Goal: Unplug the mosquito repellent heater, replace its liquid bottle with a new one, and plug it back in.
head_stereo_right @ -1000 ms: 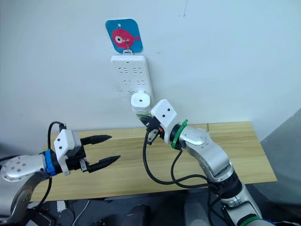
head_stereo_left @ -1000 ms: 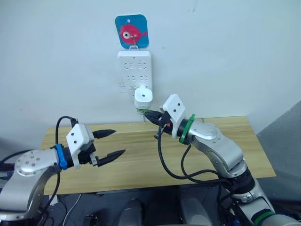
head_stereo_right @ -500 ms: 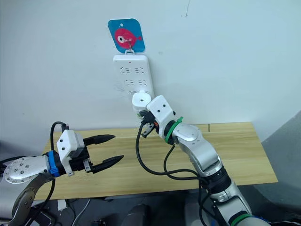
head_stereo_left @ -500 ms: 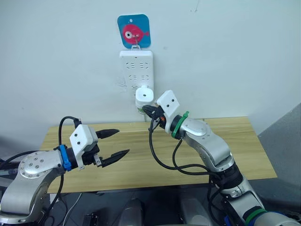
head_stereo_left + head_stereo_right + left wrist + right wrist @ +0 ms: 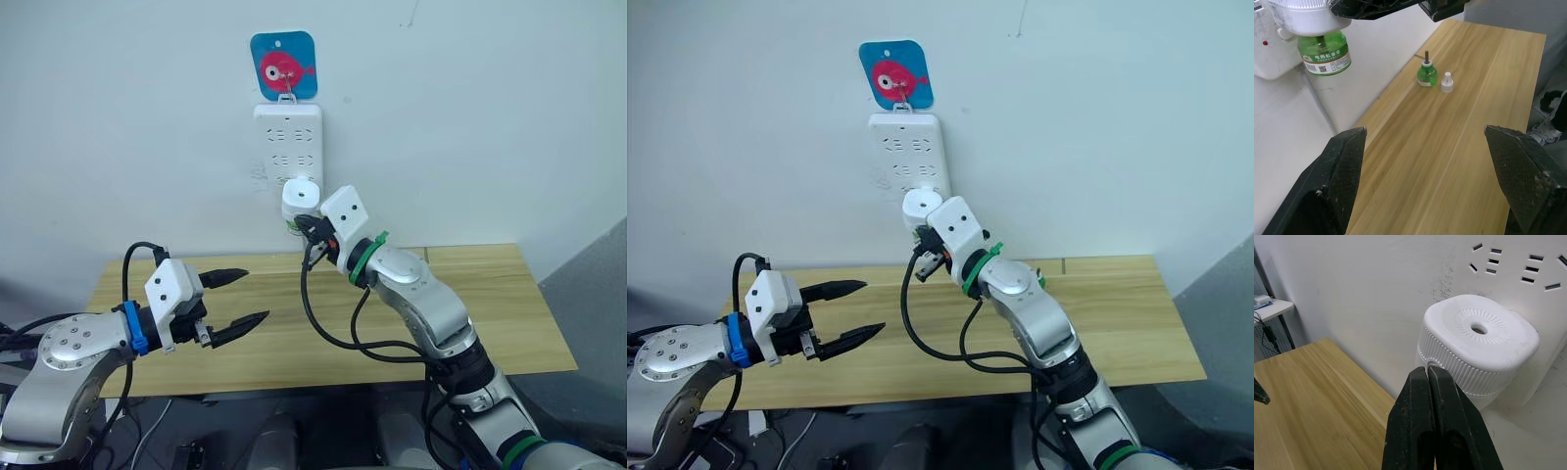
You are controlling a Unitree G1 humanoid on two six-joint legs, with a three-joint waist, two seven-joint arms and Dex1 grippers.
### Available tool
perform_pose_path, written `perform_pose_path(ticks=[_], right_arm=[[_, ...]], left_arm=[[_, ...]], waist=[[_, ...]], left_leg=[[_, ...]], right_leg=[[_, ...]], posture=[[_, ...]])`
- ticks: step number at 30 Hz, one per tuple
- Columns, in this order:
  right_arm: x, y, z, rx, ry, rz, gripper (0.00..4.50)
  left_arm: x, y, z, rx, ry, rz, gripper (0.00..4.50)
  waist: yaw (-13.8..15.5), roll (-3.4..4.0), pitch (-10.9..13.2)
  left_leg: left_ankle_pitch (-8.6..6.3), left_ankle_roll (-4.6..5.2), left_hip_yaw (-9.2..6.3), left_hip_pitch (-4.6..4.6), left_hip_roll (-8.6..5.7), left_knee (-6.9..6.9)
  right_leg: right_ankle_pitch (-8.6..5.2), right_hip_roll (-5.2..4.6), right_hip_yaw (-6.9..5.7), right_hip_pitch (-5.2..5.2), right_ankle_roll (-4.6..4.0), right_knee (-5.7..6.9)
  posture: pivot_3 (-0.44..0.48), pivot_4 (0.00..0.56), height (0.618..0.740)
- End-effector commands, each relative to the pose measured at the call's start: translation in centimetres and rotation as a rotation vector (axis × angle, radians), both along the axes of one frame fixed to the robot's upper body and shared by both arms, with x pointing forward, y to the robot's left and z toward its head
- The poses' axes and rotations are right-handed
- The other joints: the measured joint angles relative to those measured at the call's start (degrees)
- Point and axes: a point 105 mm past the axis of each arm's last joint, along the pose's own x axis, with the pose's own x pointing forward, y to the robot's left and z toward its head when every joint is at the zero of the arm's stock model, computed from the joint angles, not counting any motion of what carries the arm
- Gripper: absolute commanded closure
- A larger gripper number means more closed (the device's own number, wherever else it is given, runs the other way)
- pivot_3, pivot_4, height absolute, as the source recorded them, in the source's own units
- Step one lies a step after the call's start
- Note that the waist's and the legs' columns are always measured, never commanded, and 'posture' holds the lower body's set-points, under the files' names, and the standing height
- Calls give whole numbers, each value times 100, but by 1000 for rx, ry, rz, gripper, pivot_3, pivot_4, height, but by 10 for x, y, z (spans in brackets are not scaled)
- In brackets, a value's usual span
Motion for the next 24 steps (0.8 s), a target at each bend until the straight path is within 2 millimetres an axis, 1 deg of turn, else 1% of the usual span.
perform_pose_path(ticks=[1, 3, 7, 12, 16, 18, 20, 22, 23, 24], right_arm=[[-6, -7, 22, 64, -19, 42, 4431], [-21, 1, 23, 83, 15, 132, 4431], [-34, 6, 23, 66, 16, 211, 4431], [-46, 4, 24, 29, 10, 273, 4431], [-58, -6, 17, -47, 13, 326, 4431], [-58, -21, 15, -87, 6, 304, 4431], [-57, -42, 14, -146, -4, 277, 4431], [-55, -79, 14, -236, -6, 228, 4069], [-56, -93, 14, -282, -4, 218, 3861], [-57, -105, 13, -330, 0, 219, 3547]], left_arm=[[-2, -1, 1, -6, -27, -19, 431], [-2, 0, -1, -8, -25, -19, 431], [0, 2, -4, -22, -7, -18, 431], [8, 0, -3, -30, -15, -15, 431], [14, -2, -5, -26, -25, -11, 431], [17, 2, -6, 7, -44, -7, 431], [20, 12, -6, 48, -39, 4, 431], [19, 31, -3, 117, -16, -13, 72], [19, 40, -1, 151, -13, -21, 0], [19, 46, 0, 182, -11, -27, 0]], waist=[[31, 0, 0], [36, 0, 0], [13, 0, 0], [13, -5, -3], [15, -13, -17], [14, -24, -34], [18, -33, -44], [37, -48, -56], [43, -53, -59], [45, -52, -60]], left_leg=[[1, -1, 0, 0, 1, 0], [0, 0, 0, -2, 1, 0], [0, 1, 2, -3, 8, -16], [1, -1, 4, -2, 8, -40], [2, -4, 5, -2, 6, -40], [3, -4, 5, 0, 6, -46], [3, -5, 5, 0, 7, -48], [5, -8, 4, -3, 5, -49], [5, -9, 4, -3, 5, -49], [5, -9, 2, -5, 4, -50]], right_leg=[[1, 1, 0, 0, -1, 0], [1, 1, 0, 0, -1, -2], [-2, 4, -1, -6, -6, -10], [-2, 1, -3, -10, -6, -25], [-2, 0, -2, -9, -6, -27], [-2, 0, -2, -9, -6, -28], [-2, 1, -4, -9, -6, -31], [-2, -1, -5, -9, -6, -34], [-2, -1, -7, -9, -6, -38], [-2, -1, -11, -8, -6, -41]], posture=[[-77, 150, 734], [-77, 150, 734], [-82, 142, 734], [-87, 131, 734], [-89, 117, 734], [-90, 112, 734], [-89, 102, 734], [-89, 93, 734], [-89, 93, 734], [-89, 87, 734]])
